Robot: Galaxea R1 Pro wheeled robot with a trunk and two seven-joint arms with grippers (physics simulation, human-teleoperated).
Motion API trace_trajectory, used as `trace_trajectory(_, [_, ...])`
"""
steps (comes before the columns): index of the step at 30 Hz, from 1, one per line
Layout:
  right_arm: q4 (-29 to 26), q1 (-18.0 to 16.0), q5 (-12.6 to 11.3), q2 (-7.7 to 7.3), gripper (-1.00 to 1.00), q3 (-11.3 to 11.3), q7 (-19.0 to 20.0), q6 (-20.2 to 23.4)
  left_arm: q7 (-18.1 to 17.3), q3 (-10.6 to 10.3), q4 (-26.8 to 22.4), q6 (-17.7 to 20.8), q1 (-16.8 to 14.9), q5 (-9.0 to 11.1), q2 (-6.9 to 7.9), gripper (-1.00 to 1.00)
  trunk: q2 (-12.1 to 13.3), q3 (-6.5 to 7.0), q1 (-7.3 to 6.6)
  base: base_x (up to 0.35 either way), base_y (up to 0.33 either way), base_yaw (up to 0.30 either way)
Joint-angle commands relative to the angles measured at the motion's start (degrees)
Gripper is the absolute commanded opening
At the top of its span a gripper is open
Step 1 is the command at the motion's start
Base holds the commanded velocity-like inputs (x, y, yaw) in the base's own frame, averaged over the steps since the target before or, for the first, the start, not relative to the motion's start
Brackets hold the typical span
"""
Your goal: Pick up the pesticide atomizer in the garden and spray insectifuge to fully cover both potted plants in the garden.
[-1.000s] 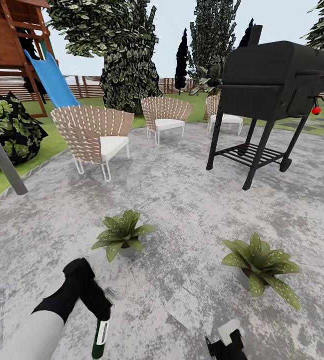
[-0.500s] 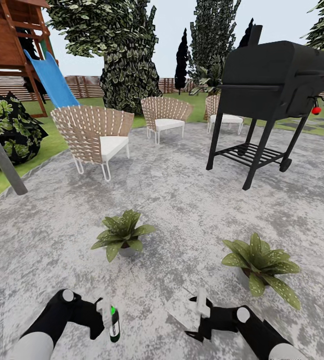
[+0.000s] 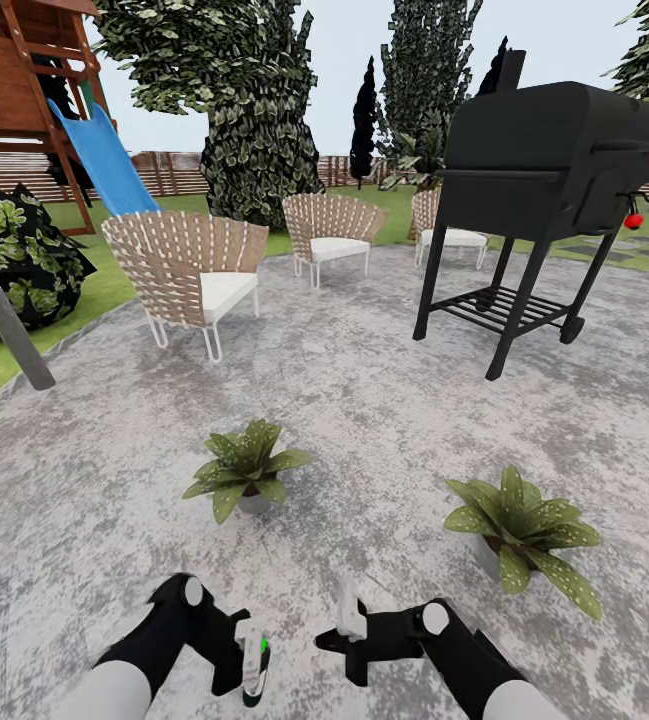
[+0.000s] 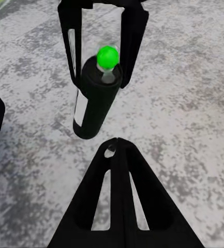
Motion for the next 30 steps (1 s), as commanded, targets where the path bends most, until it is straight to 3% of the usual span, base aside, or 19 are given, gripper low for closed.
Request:
trace_trajectory(1, [-0.1,0.0,0.4,0.13,-1.00,0.0,0.0,-0.2,-0.1,0.3,-0.2,-0.6,0.0,-0.6,-0.49,-1.00,0.0,-0.05,-0.01,0.000,0.000,0.000])
trace_trajectory(10, [-0.1,0.0,0.4,0.18,-1.00,-0.1,0.0,-0.2,-1.1,-0.2,-0.1,-1.9,0.0,-0.4,-1.43,-1.00,0.0,-0.05,-0.01,0.000,0.000,0.000])
trace_trajectory(16, [0.0,0.0,0.5,0.17,-1.00,-0.1,-0.1,-0.2,-1.7,-0.6,0.1,-2.1,0.1,-0.1,-4.19,-1.00,0.0,-0.05,-0.01,0.000,0.000,0.000])
trace_trajectory(22, [0.1,0.0,0.6,0.17,-1.00,-0.1,-0.1,-0.2,-1.7,-0.8,0.1,-2.0,0.1,0.1,-5.85,-1.00,0.0,-0.05,-0.01,0.000,0.000,0.000])
trace_trajectory(30, [0.1,0.0,0.6,0.17,-1.00,-0.1,-0.1,-0.2,-1.3,-1.1,0.0,-1.7,0.1,1.0,-6.52,-1.00,0.0,-0.05,-0.01,0.000,0.000,0.000])
